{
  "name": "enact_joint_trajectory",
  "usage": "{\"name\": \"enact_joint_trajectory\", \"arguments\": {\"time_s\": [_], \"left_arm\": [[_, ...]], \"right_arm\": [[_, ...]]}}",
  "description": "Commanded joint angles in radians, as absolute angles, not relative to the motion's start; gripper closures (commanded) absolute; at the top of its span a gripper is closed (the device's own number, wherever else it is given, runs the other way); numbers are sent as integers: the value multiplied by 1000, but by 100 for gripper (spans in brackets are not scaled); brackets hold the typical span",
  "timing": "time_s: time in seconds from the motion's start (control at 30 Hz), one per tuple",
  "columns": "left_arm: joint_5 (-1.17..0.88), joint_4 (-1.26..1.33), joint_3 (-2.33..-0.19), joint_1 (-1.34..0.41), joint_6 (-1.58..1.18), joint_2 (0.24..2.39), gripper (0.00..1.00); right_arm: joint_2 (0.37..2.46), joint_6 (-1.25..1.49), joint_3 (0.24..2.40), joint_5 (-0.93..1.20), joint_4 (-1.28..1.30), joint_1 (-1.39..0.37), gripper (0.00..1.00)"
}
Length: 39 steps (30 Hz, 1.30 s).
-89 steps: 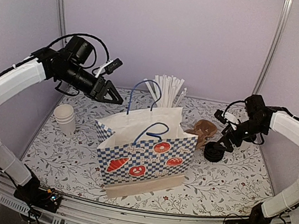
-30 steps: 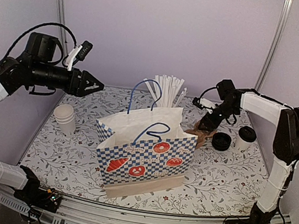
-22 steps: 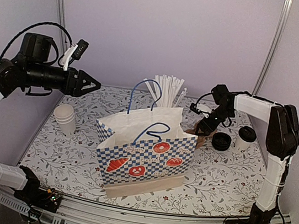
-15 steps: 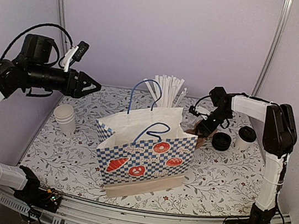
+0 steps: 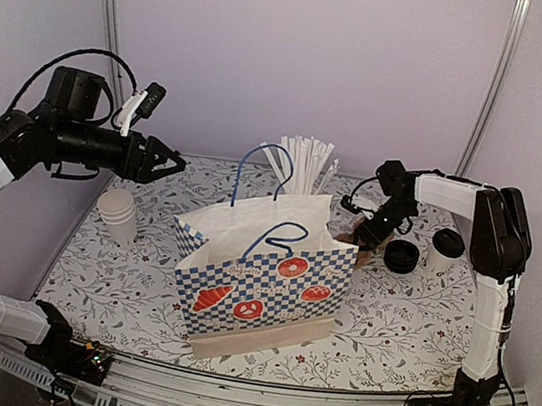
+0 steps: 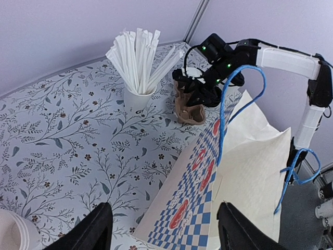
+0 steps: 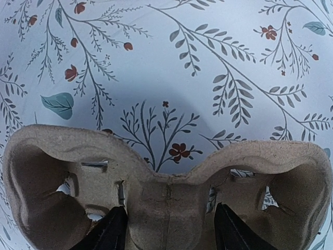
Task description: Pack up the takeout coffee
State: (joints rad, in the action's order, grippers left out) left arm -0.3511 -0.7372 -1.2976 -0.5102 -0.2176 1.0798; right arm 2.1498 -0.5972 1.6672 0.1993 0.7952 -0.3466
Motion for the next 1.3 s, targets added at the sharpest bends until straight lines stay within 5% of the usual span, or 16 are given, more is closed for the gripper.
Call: {"name": "enact_joint_trajectory", "arguments": {"time_s": [0.0,0.6,0.73,1.27], "left_arm": [[-361,-716,-1289,-517,-219,1079,29],[-376,-690,-1265,-517,-217,1084,29],[-388,-679,-1264,-518,-218,1095,29],[-370,-705,-1274,-516,-215,1087,29]], "right_arm": [[2179,-583,1703,218,817,-351,41],[1933,-568,1701,230,901,-350,47],[1901,-566,1665,230,899,-351,39],[2129,-557,1741,205,862,-351,31]]}}
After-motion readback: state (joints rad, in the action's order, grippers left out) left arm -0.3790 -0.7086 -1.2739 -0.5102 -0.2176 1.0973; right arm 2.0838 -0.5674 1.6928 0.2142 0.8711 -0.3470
